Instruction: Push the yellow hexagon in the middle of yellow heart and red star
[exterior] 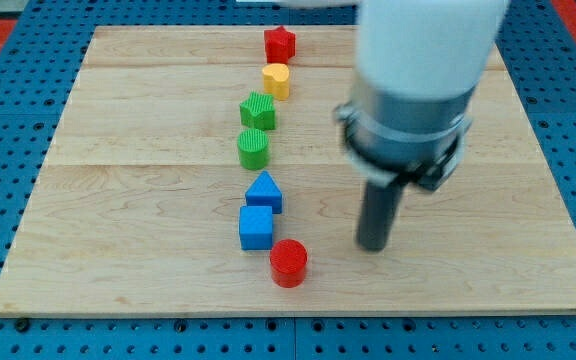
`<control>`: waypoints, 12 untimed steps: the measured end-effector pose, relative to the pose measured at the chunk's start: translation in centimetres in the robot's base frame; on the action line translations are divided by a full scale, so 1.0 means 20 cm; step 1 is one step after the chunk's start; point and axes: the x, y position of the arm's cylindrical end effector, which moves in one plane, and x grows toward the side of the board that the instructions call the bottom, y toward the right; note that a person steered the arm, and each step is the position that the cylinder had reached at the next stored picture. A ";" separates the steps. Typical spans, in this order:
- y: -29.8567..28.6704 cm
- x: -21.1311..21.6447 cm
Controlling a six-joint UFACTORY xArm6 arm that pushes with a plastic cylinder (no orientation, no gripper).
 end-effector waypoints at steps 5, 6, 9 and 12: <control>0.18 -0.99; 0.38 -0.96; -0.18 -1.17; -0.30 -1.37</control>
